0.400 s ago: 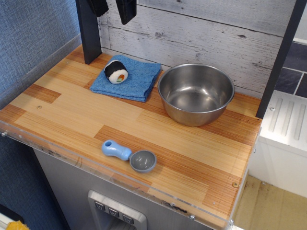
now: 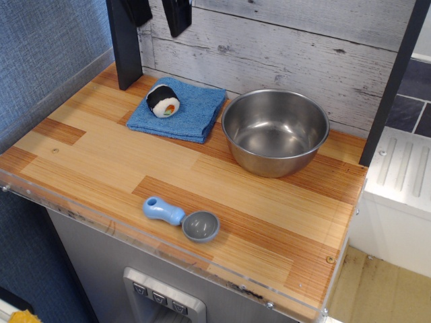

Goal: Move the bowl to the left of the spoon

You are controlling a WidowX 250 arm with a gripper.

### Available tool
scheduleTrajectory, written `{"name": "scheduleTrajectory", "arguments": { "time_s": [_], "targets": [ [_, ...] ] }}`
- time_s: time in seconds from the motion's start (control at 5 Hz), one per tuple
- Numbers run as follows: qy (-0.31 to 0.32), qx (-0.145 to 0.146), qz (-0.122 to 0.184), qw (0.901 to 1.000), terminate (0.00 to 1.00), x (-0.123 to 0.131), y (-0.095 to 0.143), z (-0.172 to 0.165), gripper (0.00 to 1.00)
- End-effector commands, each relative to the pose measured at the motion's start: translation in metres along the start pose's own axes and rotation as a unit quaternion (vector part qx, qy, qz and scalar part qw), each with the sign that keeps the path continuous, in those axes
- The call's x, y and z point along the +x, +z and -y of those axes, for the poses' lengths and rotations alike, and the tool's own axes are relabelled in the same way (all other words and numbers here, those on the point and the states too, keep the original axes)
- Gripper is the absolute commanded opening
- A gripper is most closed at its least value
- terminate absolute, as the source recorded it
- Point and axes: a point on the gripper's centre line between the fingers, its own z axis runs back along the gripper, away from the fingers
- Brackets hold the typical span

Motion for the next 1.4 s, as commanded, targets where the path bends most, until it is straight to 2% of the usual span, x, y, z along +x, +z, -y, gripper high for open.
{"name": "scheduleTrajectory", "arguments": {
  "time_s": [0.0, 0.4, 0.6, 1.0, 1.2],
  "targets": [
    [0.083, -0.011, 0.044, 0.9955, 0.0, -0.003, -0.019, 0.035, 1.0],
    [0.088, -0.006, 0.034, 0.9955, 0.0, 0.005, -0.057, 0.085, 1.0],
    [0.076, 0.0, 0.021, 0.9969, 0.0, 0.009, -0.077, 0.097, 1.0],
    [0.081, 0.024, -0.01, 0.9964, 0.0, -0.003, -0.105, 0.085, 1.0],
    [0.083, 0.026, -0.012, 0.9961, 0.0, -0.006, -0.112, 0.086, 0.0]
  ]
}}
